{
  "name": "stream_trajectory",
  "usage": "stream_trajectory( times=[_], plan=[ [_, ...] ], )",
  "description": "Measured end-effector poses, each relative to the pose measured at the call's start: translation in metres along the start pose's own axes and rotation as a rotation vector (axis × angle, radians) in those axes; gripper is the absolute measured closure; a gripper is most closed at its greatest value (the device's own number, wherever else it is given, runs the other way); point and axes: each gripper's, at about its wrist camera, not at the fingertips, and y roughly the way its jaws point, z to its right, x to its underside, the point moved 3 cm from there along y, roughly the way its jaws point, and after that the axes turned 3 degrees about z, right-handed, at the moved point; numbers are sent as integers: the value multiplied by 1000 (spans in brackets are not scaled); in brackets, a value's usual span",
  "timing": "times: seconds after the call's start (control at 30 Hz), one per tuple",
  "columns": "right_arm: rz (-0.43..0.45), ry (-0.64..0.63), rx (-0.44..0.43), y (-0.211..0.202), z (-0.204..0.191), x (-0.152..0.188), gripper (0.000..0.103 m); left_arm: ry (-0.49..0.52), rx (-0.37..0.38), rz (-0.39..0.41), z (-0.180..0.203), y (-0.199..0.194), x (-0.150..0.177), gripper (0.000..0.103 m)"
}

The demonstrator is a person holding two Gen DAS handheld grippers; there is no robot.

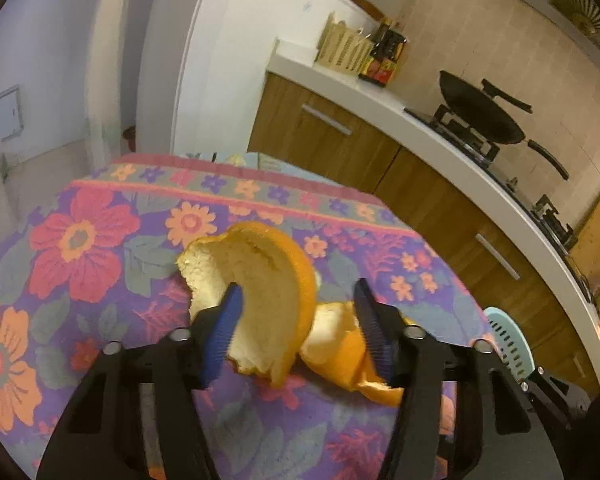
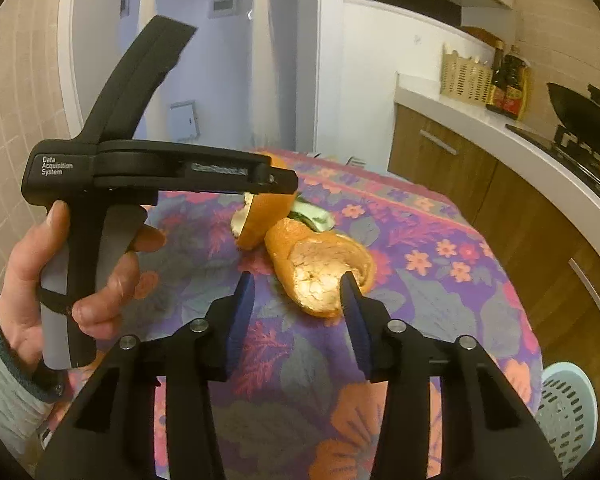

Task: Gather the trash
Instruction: 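Grasp an orange peel with the left tool while the right tool grasps another peel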

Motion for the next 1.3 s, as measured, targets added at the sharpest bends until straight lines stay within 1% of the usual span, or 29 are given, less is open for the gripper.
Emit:
stream_trajectory(
  times=[0.07,0.1,0.13,0.17,0.2,0.27,0.3,0.33,0.37,0.47,0.53,0.63,0.73,0.77,0.83,0.93,1.0,1.1,1.23,1.3],
  plan=[
    [-11,-11,-5,7,-4,0,67,-20,4,-11,-6,6,2,70],
    [-15,-17,-7,11,-5,0,68,-34,25,-17,-9,9,3,79],
    [-17,-22,-6,13,-6,0,69,-45,51,-15,-11,9,4,85],
    [-23,-32,1,17,-9,0,70,-49,71,-7,-11,8,4,89],
    [-29,-44,9,21,-11,0,72,-43,75,1,-9,5,4,94],
    [-40,-61,19,27,-15,1,74,-17,54,16,-5,1,4,96],
    [-49,-65,26,30,-16,1,81,-10,48,21,-4,0,5,98],
    [-57,-71,36,33,-17,1,85,-11,52,24,-4,-2,5,99],
    [-66,-77,48,36,-18,1,93,-13,56,26,-4,-3,6,99],
    [-58,-82,40,35,-19,2,100,-26,64,38,-9,-12,7,99],
    [-37,-77,26,30,-19,1,101,-33,74,49,-11,-20,8,99],
    [6,-40,-22,17,-15,-4,102,-42,92,65,-14,-35,8,99],
    [62,5,-104,-3,-12,-15,102,-32,91,86,-13,-52,10,99],
    [91,22,-144,-13,-11,-20,102,-30,92,91,-13,-55,11,99],
    [135,39,-189,-32,-10,-29,102,-26,94,105,-12,-65,12,99],
    [169,35,-211,-52,-11,-36,102,-22,102,115,-11,-77,13,99],
    [181,13,-218,-67,-14,-34,102,-18,109,119,-9,-85,19,99],
    [154,-42,-238,-83,-18,-16,102,-8,111,116,-6,-94,31,99],
    [27,-139,-238,-83,-24,29,102,4,114,101,-2,-96,44,99],
    [-50,-147,-235,-77,-23,51,102,0,122,95,0,-94,46,99]
  ],
)
